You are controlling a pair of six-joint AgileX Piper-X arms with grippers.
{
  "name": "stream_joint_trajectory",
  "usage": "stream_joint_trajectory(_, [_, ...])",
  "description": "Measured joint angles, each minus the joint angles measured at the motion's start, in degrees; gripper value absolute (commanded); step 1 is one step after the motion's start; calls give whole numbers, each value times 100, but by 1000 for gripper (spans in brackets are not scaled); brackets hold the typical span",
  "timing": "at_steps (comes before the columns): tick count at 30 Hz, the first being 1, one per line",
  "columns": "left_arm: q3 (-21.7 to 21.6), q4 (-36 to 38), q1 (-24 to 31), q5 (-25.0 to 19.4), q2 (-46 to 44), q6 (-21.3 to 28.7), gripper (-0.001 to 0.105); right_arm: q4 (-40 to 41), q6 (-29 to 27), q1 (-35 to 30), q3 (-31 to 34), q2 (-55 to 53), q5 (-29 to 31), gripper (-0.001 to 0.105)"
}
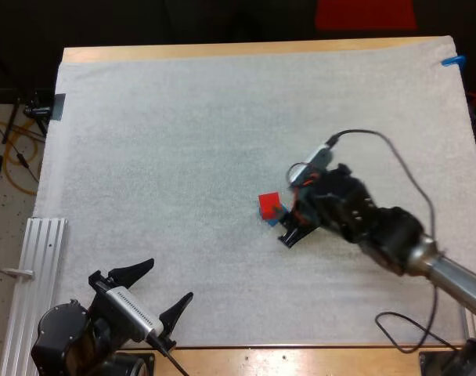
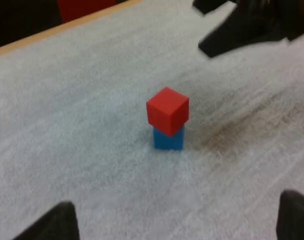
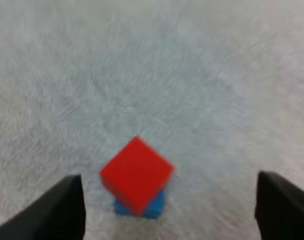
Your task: Stack red cube on blue cube
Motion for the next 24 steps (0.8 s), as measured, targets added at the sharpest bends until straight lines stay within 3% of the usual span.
stream_joint_trajectory(3, [0, -174, 0, -155, 0, -190, 77, -3, 285, -503, 0, -172, -150, 69])
stream_joint_trajectory(7, [0, -608, 0, -899, 77, -530, 77, 131, 659, -1444, 0, -248, -318, 69])
stream_joint_trajectory(11, [0, -974, 0, -1225, 261, -805, 77, 307, 714, -2186, 0, -456, -318, 69])
stream_joint_trajectory(18, [-139, -1412, 0, -2226, 590, -871, 77, 698, 735, -3538, 76, -1435, -710, 69])
stream_joint_trajectory(24, [-379, -1440, 0, -2699, 635, -877, 77, 1035, 637, -4132, 466, -2475, -838, 69])
